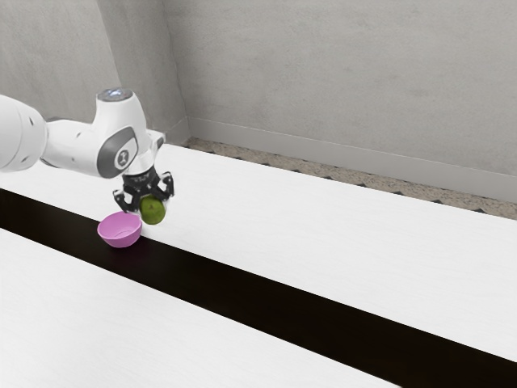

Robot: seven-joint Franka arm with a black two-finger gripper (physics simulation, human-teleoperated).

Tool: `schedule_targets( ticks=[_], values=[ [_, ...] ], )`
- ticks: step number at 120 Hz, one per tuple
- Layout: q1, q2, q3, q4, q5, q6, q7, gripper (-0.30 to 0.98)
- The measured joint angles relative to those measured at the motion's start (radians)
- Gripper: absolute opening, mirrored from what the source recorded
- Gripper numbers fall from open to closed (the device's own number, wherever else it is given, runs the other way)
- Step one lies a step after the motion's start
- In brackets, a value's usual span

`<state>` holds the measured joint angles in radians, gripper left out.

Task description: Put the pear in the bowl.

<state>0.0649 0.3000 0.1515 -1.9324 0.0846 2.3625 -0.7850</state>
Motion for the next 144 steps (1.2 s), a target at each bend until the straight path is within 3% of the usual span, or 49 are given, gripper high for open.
schedule_targets(
  ticks=[21, 79, 122, 144],
  values=[
    [0.099, 0.006, 0.001, 0.002, 0.001, 0.000, -0.002, 0.16],
    [0.150, 0.076, -0.002, 0.054, 0.001, 0.012, 0.002, 0.20],
    [0.151, 0.086, -0.003, 0.056, -0.019, 0.017, 0.032, 0.51],
    [0.149, 0.085, -0.006, 0.067, -0.023, 0.017, 0.050, 0.60]
  ],
)
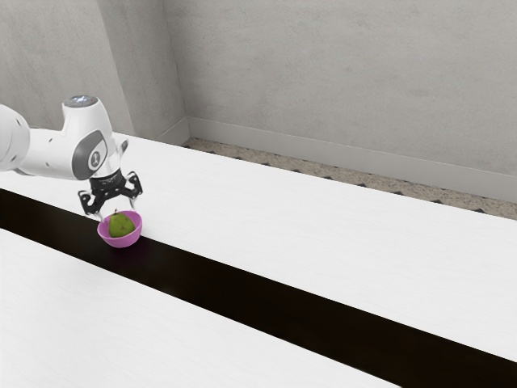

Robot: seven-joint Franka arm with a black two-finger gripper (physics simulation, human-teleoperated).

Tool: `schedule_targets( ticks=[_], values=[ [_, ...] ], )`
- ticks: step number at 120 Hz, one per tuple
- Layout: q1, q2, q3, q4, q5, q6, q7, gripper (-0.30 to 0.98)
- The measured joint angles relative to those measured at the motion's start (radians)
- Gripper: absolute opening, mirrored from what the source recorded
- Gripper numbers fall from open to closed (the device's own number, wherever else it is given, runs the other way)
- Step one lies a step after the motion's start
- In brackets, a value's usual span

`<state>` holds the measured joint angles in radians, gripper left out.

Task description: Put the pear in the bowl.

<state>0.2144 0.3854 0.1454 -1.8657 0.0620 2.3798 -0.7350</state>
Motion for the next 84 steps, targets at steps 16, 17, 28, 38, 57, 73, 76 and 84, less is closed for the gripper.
schedule_targets(
  ticks=[16, 17, 28, 38, 57, 73, 76, 84],
  values=[
    [-0.057, -0.086, -0.014, 0.038, -0.004, -0.025, 0.055, 0.63],
    [-0.063, -0.094, -0.015, 0.038, -0.005, -0.029, 0.060, 0.63],
    [-0.158, -0.238, -0.021, 0.041, -0.032, -0.142, 0.122, 0.64],
    [-0.236, -0.333, -0.014, 0.066, -0.085, -0.274, 0.203, 0.65],
    [-0.321, -0.374, 0.001, 0.275, -0.150, -0.545, 0.352, 0.66],
    [-0.364, -0.355, 0.007, 0.384, -0.164, -0.710, 0.464, 0.66],
    [-0.366, -0.353, 0.007, 0.389, -0.166, -0.732, 0.482, 0.66],
    [-0.356, -0.353, 0.007, 0.396, -0.169, -0.778, 0.528, 0.66]
  ],
)
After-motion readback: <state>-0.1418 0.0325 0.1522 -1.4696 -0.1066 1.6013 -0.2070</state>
